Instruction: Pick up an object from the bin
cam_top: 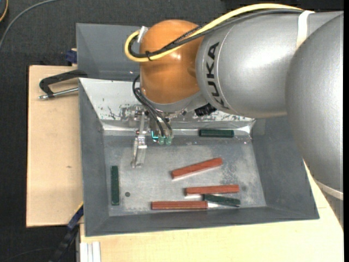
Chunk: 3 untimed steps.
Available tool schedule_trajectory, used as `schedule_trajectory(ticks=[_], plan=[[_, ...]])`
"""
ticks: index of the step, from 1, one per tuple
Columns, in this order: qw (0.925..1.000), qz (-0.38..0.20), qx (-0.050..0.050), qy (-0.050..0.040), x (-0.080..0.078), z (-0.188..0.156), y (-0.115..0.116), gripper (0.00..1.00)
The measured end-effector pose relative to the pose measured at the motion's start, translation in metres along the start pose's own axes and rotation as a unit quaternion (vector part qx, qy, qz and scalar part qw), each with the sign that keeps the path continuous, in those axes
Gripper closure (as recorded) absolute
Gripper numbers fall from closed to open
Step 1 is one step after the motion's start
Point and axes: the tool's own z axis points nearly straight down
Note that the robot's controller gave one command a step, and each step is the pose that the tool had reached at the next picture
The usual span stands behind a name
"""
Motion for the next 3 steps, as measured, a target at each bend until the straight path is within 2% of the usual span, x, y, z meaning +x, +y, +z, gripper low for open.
schedule_trajectory(ticks=[1, 2, 3], plan=[[0.9966, -0.082, 0.001, -0.001, 0.026, 0.067, -0.075, 0.0], [0.9654, -0.261, 0.001, -0.0024, 0.062, 0.125, -0.176, 0.0], [0.9652, -0.261, 0.001, -0.003, 0.061, 0.122, -0.175, 1.0]])
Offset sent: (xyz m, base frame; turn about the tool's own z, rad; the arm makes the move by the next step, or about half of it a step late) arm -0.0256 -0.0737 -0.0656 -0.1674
